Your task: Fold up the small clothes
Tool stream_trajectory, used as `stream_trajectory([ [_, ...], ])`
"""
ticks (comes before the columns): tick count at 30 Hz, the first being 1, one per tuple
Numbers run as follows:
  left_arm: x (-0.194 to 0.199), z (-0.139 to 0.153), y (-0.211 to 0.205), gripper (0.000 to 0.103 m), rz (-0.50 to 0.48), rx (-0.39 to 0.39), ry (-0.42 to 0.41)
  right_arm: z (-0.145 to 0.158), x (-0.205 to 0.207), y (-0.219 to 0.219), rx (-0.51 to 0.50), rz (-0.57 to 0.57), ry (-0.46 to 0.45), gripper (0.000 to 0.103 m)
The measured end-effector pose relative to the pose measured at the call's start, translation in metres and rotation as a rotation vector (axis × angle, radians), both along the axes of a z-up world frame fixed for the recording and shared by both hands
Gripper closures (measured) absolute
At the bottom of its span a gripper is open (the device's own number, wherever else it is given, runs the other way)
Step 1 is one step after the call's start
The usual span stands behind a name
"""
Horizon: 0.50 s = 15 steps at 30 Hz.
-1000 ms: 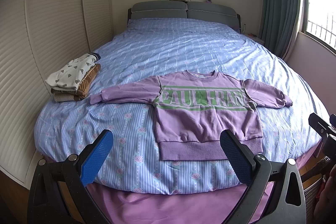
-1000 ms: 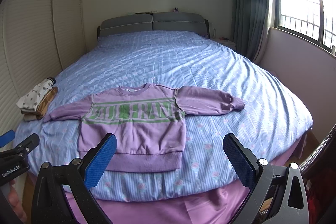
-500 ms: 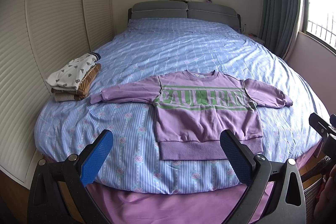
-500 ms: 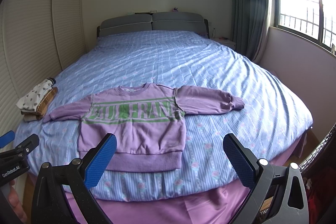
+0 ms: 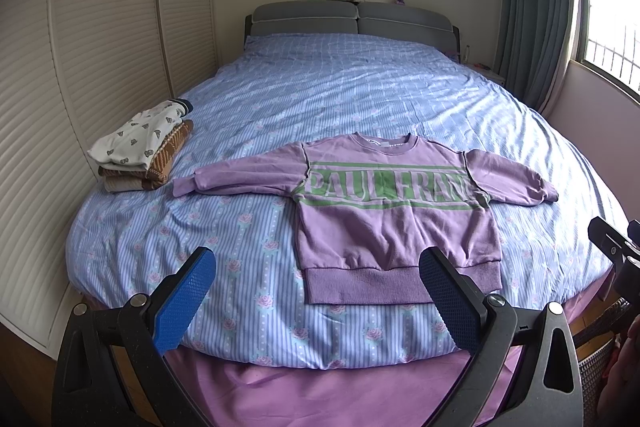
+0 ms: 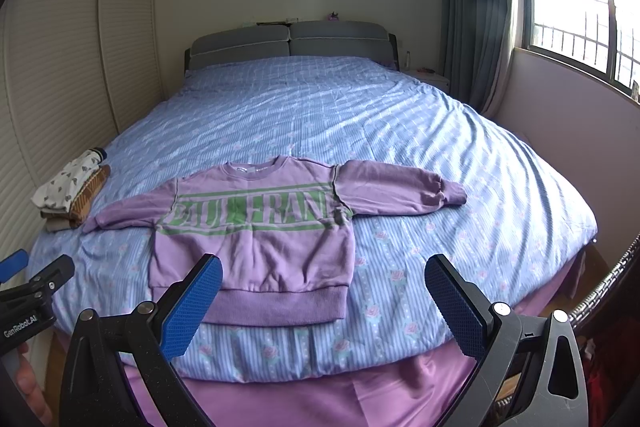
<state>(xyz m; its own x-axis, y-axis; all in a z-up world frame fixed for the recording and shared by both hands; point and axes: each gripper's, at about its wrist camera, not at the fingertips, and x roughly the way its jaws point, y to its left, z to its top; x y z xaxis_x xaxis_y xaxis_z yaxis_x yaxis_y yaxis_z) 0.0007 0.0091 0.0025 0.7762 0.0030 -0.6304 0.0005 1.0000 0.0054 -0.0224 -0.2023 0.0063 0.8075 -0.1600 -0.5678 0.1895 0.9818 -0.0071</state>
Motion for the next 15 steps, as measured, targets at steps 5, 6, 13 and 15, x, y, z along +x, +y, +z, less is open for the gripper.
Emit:
stream_trajectory([
  [5,0.0,0.0,0.0,0.0,0.0,-0.001,0.0,0.0,0.0,0.0,0.0,0.001,0.001,0.001],
  [6,0.0,0.0,0.0,0.0,0.0,0.0,0.0,0.0,0.0,0.0,0.0,0.001,0.001,0.001],
  [13,-0.001,-0.004,0.009,0.0,0.008,0.001,0.002,-0.002,-0.001,0.001,0.004,0.003,-0.001,0.001],
  [15,-0.002,-0.004,0.011,0.0,0.007,0.002,0.0,-0.002,-0.002,0.001,0.003,0.002,-0.002,0.001],
])
